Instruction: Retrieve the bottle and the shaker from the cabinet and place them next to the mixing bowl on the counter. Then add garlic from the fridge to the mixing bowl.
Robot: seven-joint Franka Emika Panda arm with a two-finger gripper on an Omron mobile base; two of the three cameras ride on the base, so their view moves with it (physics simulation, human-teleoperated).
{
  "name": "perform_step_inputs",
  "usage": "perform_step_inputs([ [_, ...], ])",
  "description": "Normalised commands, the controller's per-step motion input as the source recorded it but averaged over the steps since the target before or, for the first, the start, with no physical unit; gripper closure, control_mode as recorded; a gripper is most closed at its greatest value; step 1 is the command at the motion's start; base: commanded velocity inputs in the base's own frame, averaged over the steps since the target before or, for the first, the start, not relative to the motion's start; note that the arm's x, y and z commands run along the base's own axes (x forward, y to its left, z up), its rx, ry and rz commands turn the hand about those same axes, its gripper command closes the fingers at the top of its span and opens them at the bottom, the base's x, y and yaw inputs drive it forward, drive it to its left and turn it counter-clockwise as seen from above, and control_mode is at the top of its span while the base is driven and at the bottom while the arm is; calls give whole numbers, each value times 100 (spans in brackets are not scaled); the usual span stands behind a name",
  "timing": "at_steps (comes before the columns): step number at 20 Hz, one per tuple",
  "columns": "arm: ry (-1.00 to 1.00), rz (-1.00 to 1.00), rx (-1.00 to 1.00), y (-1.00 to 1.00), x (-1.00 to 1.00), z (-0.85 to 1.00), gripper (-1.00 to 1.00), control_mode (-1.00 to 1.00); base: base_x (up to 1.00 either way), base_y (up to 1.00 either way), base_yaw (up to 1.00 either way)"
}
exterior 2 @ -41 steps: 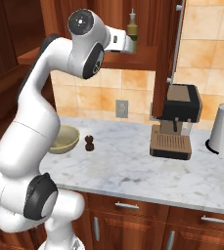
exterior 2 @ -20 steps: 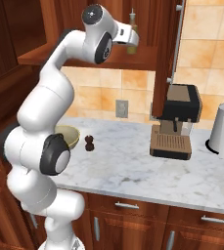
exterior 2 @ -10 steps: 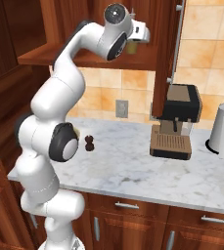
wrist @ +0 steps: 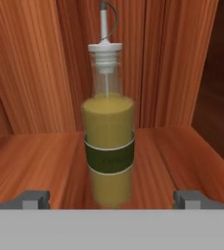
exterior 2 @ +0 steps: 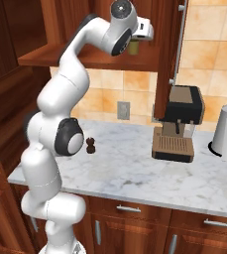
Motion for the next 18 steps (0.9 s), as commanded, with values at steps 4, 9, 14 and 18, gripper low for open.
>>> perform_step_inputs([
  [4,0,0,0,4,25,-11,-100,-100,0,0,0],
  [9,3,0,0,2,22,-21,-100,-100,0,0,0],
  [14,1,0,0,0,14,0,-100,-100,0,0,0],
  [18,0,0,0,0,40,0,-100,-100,0,0,0],
])
